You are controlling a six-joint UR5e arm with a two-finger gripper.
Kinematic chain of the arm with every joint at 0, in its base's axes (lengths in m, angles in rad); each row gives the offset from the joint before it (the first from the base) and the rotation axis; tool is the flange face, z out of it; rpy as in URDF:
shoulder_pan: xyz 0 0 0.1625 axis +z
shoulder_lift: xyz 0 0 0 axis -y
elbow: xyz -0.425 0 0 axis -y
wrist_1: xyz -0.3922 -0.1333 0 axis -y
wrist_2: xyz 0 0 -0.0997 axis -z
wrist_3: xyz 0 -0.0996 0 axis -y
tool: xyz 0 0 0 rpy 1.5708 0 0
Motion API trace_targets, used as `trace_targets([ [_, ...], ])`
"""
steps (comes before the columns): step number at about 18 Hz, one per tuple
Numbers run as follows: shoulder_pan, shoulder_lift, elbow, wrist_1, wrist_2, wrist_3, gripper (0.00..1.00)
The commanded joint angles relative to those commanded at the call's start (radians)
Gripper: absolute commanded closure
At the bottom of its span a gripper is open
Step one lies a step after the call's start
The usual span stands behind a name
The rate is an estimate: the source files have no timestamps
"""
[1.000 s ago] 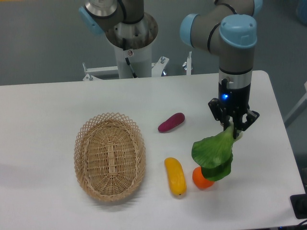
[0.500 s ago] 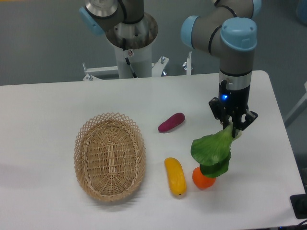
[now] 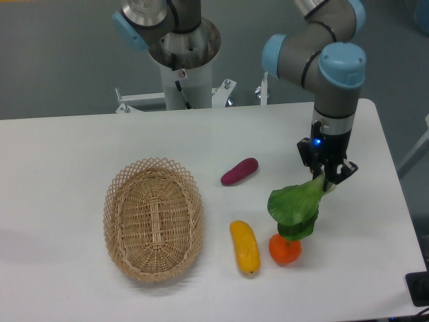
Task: Place the green vegetable on the table
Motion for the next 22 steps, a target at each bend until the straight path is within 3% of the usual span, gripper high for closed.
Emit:
trace_targets([
  [7,0.120,0.002,-0.060,0.000,-0.008,0.279,0.69],
  [18,0.138,-0.002,-0.088,0.000,-0.005,0.318,0.67],
  [20,0.138,-0.003,-0.086,0.000,-0.006,0.316,0.62],
  [22,0.137,-0.008,-0.086,0.002,-0.006,0.313,0.41],
])
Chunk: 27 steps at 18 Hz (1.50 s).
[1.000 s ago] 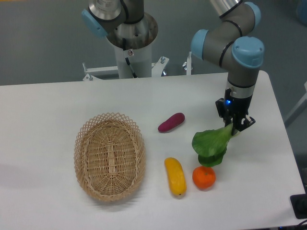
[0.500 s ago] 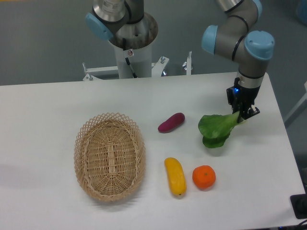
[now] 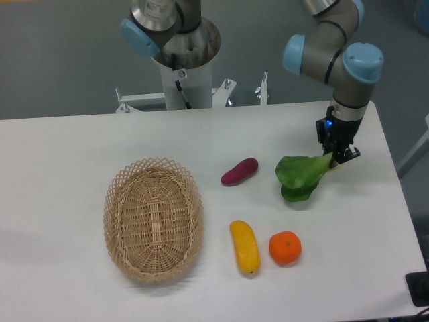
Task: Place the green vegetable on the table
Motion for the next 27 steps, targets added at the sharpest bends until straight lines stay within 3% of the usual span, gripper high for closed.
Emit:
trace_targets([
  [4,0.000,0.000,0.000,0.002,0.000,-0.006,0.05],
  [5,0.000,0.000,0.002,0.000,0.000,-0.009,0.00],
  [8,0.000,0.009,0.005,0.003,-0.008,-0.034,0.00],
  [11,-0.008,0.025,0.021,0.011,-0.052,-0.148,0.00],
  [15,-0.037,0.038,0.089,0.012,-0.095,-0.195,0.00],
  [19,-0.037,0.049,0.187,0.014,-0.135,-0.351,0.00],
  [23,-0.034,0.078,0.247,0.008,-0.133,-0.354,0.00],
  [27,-0.014,0.098,0.317,-0.084,-0.133,-0.353,0.00],
])
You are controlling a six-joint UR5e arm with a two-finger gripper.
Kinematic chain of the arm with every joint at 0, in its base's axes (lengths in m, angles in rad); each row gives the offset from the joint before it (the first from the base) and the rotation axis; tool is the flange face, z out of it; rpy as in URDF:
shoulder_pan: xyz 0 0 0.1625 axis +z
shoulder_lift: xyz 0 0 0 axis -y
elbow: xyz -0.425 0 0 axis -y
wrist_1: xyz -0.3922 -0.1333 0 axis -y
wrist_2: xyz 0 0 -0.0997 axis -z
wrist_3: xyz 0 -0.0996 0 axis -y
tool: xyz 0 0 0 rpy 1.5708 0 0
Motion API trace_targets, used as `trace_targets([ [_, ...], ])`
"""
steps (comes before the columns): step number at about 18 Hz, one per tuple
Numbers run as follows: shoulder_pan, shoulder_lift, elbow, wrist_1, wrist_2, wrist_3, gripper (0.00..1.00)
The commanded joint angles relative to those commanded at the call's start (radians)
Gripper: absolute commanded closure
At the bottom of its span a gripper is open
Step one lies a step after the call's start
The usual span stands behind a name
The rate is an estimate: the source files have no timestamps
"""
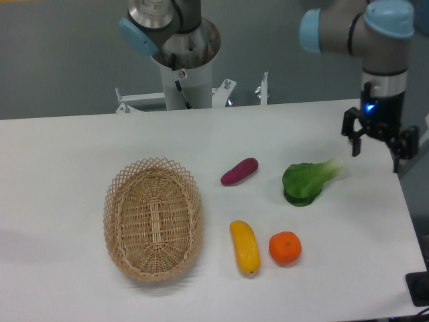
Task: Place the green vegetable on the table
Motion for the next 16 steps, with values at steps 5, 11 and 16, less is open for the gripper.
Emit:
trace_targets([
  [5,0.040,0.009,0.060,-0.141,-0.012,0.015,0.00],
  [11,0.071,0.008,0.124,-0.282,-0.009,0.106,0.00],
  [16,0.089,0.009,0.115,-0.296,-0.009,0.144,0.00],
])
